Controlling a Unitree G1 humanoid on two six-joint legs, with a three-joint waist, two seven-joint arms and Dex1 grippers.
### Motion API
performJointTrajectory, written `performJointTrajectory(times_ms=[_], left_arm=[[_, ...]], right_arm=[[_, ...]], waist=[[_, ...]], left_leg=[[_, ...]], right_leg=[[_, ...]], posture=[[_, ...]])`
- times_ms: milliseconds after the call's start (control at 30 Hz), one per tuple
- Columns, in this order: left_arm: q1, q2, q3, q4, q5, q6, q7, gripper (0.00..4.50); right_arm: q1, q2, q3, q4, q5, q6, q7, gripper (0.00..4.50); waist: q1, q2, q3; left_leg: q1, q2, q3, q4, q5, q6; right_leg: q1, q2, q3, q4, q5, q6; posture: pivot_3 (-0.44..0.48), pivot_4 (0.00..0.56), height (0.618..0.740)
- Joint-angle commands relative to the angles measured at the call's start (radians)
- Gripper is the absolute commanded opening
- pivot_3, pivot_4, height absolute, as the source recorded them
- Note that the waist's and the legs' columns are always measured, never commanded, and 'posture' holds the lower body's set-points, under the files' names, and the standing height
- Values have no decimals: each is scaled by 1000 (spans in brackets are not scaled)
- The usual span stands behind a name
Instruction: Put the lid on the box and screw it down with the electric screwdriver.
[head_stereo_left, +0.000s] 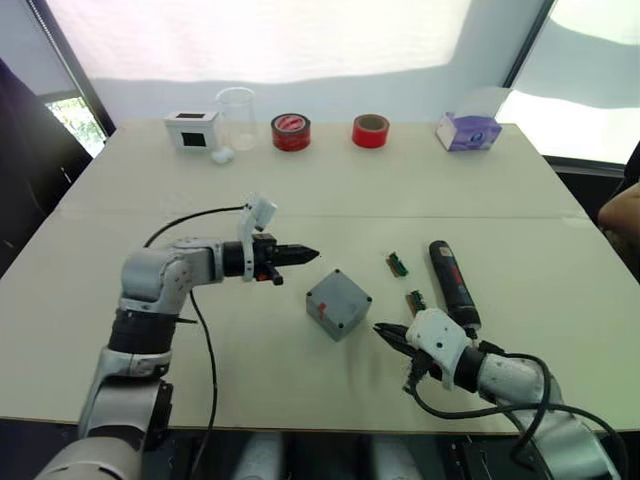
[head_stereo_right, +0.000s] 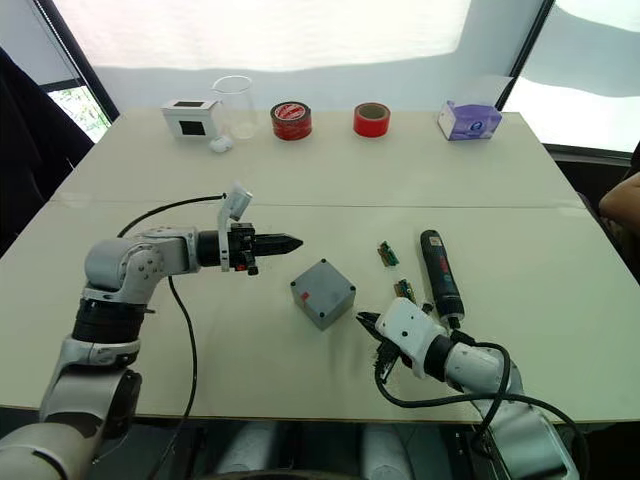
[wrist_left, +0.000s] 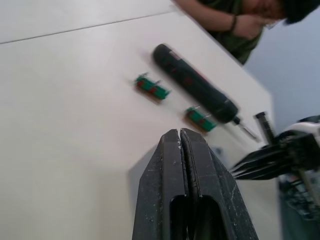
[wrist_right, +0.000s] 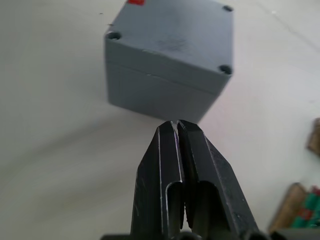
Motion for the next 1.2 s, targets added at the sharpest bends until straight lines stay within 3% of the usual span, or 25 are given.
performJointTrajectory(times_ms=[33,133,367,733,1200], left_arm=[[-6,32,-95,37,118,-137,-1,0],[7,46,-180,42,197,-225,-15,0],[33,2,-253,21,237,-278,-38,0],[100,43,-289,-149,184,-175,-144,0],[138,32,-287,-226,181,-115,-125,0]], right_arm=[[-60,4,14,-48,64,85,4,67],[-108,0,42,-46,87,163,-2,67],[-196,-28,99,5,65,238,-28,67],[-281,-37,99,80,37,226,-86,67],[-292,-51,108,109,37,194,-79,67]], waist=[[2,0,1],[3,0,2],[1,0,2],[-1,1,3],[0,1,3]], left_leg=[[0,0,0,0,0,0],[-1,0,0,0,0,0],[-3,-1,0,-1,0,0],[-3,0,0,-2,0,0],[-3,-1,0,-1,0,0]], right_leg=[[0,0,0,0,0,0],[0,-1,0,-1,0,0],[-2,-2,0,-2,-1,-3],[-3,-2,0,-1,0,-1],[-2,-2,0,-1,0,0]], posture=[[0,150,740],[0,150,740],[0,150,740],[0,150,740],[0,150,740]])
